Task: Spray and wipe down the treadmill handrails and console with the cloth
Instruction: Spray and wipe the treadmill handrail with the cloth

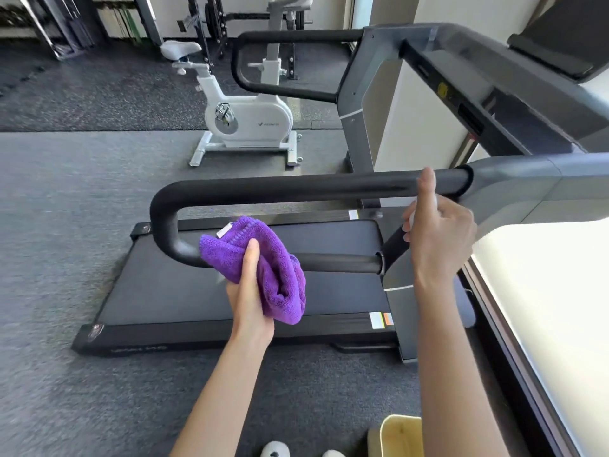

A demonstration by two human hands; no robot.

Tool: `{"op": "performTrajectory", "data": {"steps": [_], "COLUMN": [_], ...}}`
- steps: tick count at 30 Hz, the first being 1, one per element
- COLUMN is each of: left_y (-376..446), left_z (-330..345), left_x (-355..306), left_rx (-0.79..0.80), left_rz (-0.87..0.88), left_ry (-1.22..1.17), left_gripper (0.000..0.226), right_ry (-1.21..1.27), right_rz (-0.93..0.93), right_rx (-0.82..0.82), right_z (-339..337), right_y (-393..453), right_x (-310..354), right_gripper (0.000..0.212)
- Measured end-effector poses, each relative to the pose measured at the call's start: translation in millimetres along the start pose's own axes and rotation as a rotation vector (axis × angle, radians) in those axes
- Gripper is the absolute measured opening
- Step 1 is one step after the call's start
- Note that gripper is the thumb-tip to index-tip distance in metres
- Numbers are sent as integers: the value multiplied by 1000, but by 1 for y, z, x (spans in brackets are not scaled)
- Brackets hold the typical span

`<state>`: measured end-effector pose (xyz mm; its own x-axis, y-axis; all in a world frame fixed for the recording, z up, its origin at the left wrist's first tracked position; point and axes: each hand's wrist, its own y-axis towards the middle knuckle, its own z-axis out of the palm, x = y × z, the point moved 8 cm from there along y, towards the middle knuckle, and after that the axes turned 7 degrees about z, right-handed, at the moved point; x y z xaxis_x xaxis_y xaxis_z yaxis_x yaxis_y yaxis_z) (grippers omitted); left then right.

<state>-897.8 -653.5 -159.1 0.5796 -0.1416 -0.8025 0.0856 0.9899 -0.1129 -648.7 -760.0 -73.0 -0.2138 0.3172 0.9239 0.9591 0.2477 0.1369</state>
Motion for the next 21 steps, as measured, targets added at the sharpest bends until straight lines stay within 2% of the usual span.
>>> {"op": "performTrajectory", "data": {"steps": [5, 9, 16, 21], "left_y": [7, 12, 17, 20], "left_z": [-22, -37, -45, -61], "left_x": [-11, -19, -24, -29], "left_rx": [-56, -78, -40, -61], "left_rz": [-48, -73, -105, -113], "left_ry": [-14, -19, -44, -28], "left_gripper": [28, 27, 26, 26], "right_ry": [-23, -51, -27, -27], "right_rz": [-73, -85, -89, -99], "right_rx": [55, 11, 9, 93], "right_z": [39, 48, 63, 90], "right_y": [-35, -46, -66, -92], "right_x": [30, 40, 42, 40], "right_gripper": [95, 91, 96, 96]}}
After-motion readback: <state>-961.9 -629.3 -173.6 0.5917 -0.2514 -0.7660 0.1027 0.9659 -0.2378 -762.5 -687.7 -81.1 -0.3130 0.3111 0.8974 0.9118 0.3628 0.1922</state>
